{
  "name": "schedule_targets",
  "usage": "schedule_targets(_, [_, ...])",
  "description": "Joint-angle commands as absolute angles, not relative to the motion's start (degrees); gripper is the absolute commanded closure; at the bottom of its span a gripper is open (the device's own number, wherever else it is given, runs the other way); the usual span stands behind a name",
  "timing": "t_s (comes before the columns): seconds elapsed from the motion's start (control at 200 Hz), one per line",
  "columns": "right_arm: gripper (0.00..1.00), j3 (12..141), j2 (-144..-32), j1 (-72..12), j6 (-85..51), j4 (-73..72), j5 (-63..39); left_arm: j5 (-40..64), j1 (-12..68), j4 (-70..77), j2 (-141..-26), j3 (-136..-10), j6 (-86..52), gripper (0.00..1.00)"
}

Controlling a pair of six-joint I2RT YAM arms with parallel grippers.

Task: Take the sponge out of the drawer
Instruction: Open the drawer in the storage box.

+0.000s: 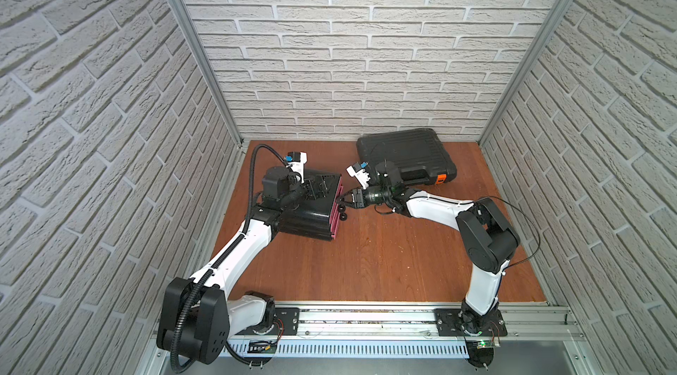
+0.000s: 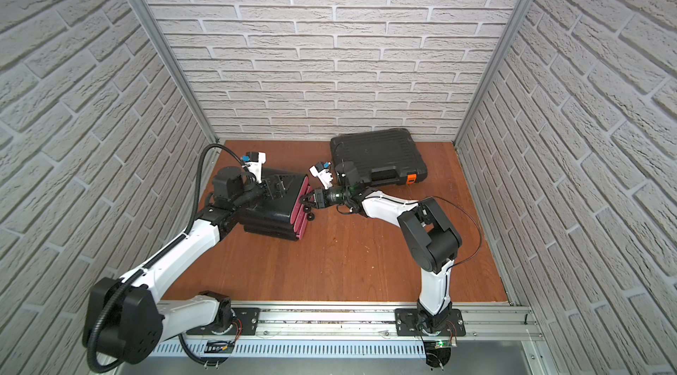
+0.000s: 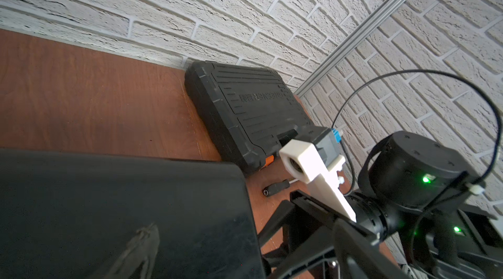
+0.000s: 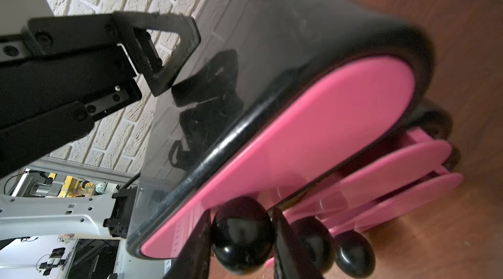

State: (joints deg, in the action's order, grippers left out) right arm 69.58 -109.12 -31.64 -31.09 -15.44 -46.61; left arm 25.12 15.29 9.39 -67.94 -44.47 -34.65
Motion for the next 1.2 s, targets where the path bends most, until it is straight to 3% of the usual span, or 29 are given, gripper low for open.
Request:
schedule_targets(0.0, [0.64, 73.39, -111.27, -32.39, -30.64, -16.69, -47.06, 24.56, 14.53, 11.25, -66.1, -43.12, -34.79, 0.02])
schedule_targets(0.44, [0.67, 80.95, -117.43, -33.75, -31.49, -15.93, -48.46, 21.94, 12.57, 12.0, -62.13, -40.0, -35.41, 0.02])
schedule_targets(0.625, [0.87, 79.53, -115.84, -33.74, -29.69, -13.95, -46.33, 21.29, 12.22, 12.17, -62.22, -39.73, -35.69, 0.02])
schedule_targets(1.195, [0.92, 67.24, -104.44, -28.63, -23.88, -9.91, -39.65, 19.53, 10.53, 11.53, -64.57, -39.29, -36.8, 0.02])
